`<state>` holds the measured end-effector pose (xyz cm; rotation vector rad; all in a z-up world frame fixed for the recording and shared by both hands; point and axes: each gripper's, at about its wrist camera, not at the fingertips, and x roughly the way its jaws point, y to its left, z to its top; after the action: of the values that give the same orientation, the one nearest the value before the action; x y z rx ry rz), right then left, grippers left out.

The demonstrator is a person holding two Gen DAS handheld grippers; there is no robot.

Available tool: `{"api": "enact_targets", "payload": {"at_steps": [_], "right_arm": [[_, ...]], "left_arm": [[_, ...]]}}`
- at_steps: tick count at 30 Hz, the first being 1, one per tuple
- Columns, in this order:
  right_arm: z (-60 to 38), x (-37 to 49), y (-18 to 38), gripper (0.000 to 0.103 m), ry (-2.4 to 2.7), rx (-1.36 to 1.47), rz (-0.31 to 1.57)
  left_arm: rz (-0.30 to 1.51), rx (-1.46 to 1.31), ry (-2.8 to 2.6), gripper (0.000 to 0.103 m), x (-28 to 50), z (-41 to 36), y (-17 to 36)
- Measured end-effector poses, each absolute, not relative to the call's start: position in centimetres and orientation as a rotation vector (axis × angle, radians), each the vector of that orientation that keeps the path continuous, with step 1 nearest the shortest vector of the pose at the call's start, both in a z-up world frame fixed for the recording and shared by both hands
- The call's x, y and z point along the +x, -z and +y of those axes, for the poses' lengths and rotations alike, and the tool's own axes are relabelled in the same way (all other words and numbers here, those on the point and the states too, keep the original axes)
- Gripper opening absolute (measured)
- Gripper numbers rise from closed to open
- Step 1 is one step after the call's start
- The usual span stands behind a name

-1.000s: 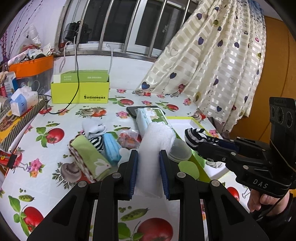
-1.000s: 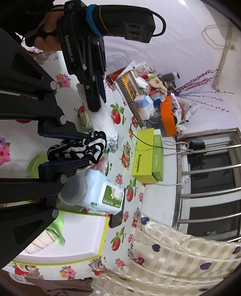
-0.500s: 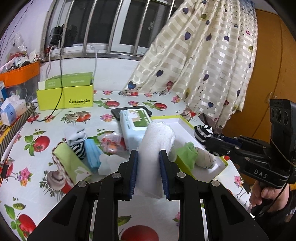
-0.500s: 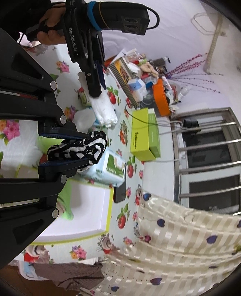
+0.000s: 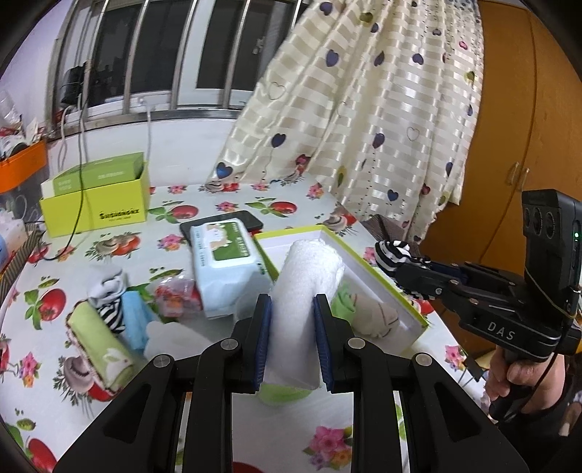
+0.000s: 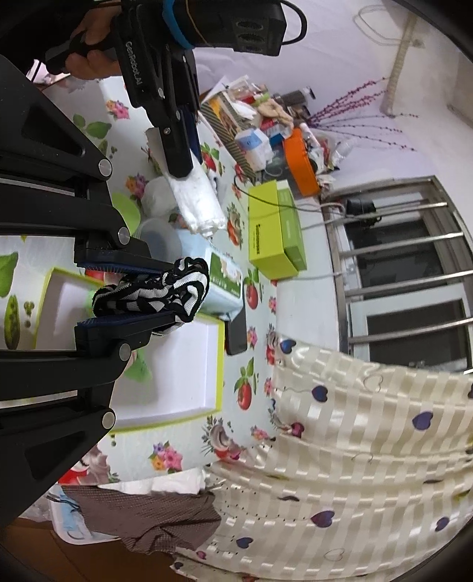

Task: Organize soft objects
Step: 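Carry the white cloth and striped sock with both grippers over the white box, then lower both items into the white box and open both grippers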

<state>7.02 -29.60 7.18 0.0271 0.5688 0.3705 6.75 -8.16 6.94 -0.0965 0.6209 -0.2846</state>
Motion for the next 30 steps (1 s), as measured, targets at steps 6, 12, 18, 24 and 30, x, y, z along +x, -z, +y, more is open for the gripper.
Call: {"api": "enact_targets", "payload": {"at_steps": [6,12,18,24,30], "right_arm": [[-31.5,7.3,-6.7,0.018,-0.338,0.046,0.574],[-33.0,8.2,-5.9,0.018,-0.318,0.054,0.592],[-34.3,10.2,-4.5,0.018,-0.309,0.071,0.631],[-35.4,12.7,-2.3,0.018,-0.303,0.091,0.696],[-36.0,14.7,-0.3,0.020,-0.306,0.104,0.758]], "left_arm": [[0.634,-0.082,0.318,0.025,7.8,-10.3,-6.7],[0.654,-0.076,0.336,0.025,9.1,-12.0,-6.1],[0.677,-0.069,0.327,0.025,10.5,-13.1,-5.4],[0.709,-0.073,0.314,0.025,12.5,-14.3,-4.5],[0.744,-0.062,0.305,0.025,14.7,-15.8,-3.6]]}}
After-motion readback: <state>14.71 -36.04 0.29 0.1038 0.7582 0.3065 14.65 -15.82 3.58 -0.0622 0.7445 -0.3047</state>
